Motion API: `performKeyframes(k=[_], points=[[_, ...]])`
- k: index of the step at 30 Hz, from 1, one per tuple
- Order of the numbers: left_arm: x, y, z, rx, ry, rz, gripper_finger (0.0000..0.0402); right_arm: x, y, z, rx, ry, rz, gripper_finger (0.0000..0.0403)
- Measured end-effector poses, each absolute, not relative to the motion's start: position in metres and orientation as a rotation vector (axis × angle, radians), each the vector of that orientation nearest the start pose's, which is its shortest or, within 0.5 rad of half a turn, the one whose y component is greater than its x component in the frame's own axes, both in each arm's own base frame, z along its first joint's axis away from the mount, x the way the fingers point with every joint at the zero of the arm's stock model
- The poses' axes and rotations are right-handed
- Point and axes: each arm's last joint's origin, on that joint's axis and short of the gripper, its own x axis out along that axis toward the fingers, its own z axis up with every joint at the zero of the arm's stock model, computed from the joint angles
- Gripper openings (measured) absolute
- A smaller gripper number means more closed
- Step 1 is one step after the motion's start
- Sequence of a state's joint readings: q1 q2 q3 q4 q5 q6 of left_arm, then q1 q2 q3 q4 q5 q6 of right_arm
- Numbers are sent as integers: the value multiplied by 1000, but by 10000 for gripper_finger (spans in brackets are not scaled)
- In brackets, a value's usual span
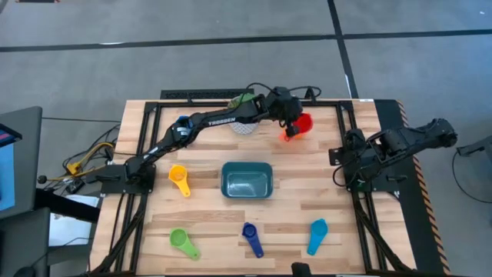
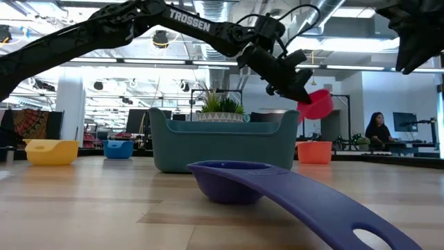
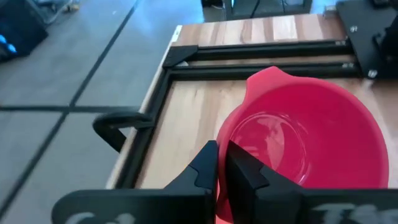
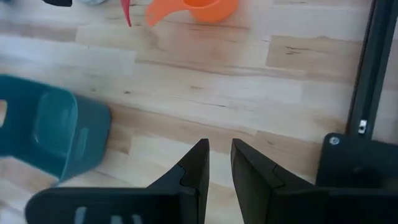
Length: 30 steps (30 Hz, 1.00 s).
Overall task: Nest measuring cups in basket
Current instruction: Stack the red measuring cup on top of the orange measuring cup
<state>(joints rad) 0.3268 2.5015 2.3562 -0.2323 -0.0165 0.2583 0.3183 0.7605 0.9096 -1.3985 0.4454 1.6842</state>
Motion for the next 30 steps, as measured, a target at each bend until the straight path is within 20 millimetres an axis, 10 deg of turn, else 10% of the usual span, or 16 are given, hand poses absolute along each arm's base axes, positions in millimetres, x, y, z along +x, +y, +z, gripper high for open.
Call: performKeyframes(k=[30], points=[[540,219,198,182,471,291,6,109,16,287,1206,612,-1151,92]])
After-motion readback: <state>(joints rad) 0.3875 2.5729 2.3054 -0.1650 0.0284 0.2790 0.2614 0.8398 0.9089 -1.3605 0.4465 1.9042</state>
